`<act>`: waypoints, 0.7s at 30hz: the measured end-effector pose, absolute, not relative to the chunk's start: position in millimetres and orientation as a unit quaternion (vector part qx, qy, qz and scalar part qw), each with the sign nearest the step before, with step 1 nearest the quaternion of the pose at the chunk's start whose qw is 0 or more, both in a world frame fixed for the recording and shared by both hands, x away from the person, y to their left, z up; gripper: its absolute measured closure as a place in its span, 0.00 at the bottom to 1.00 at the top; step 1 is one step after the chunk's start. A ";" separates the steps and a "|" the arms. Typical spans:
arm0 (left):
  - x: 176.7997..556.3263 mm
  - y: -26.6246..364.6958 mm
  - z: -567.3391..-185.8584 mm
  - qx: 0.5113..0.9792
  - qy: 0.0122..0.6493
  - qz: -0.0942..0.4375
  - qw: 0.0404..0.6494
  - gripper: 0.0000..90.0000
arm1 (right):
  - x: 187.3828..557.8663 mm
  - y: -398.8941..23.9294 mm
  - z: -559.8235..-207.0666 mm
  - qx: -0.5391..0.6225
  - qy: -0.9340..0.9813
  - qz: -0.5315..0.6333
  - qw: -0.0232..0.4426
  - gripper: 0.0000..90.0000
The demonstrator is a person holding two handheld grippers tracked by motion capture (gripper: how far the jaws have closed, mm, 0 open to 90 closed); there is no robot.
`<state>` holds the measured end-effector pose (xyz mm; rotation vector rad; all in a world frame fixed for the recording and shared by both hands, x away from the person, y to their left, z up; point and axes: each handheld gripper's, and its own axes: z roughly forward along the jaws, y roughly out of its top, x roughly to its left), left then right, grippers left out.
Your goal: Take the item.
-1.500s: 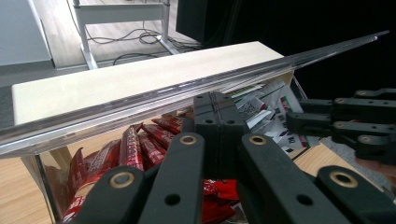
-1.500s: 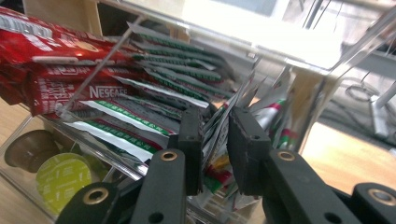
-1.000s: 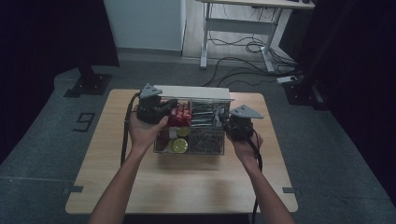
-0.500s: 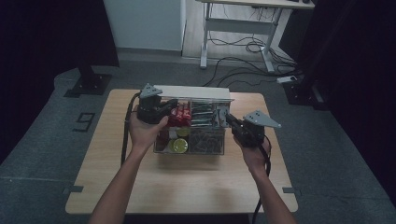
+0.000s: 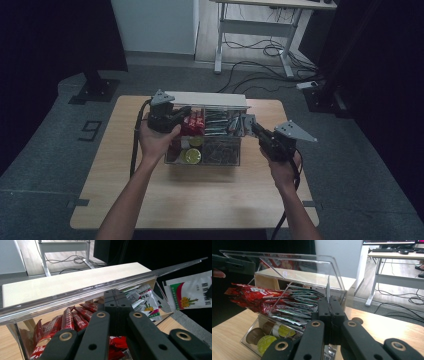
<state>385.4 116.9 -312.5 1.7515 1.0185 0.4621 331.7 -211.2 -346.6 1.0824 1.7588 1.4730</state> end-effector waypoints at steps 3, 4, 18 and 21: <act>385.5 116.9 -312.5 0.727 0.423 0.192 0.507 1.00 | 329.3 -217.3 -346.3 0.410 0.657 0.559 0.298 0.99; 385.5 116.8 -312.5 0.727 0.423 0.192 0.507 1.00 | 328.8 -219.3 -346.3 0.411 0.655 0.560 0.299 0.99; 384.6 117.3 -312.1 0.727 0.422 0.193 0.506 1.00 | 329.0 -238.8 -355.8 0.427 0.646 0.558 0.297 0.99; 384.3 117.5 -311.9 0.727 0.422 0.194 0.506 1.00 | 330.8 -241.9 -361.6 0.434 0.647 0.554 0.295 0.99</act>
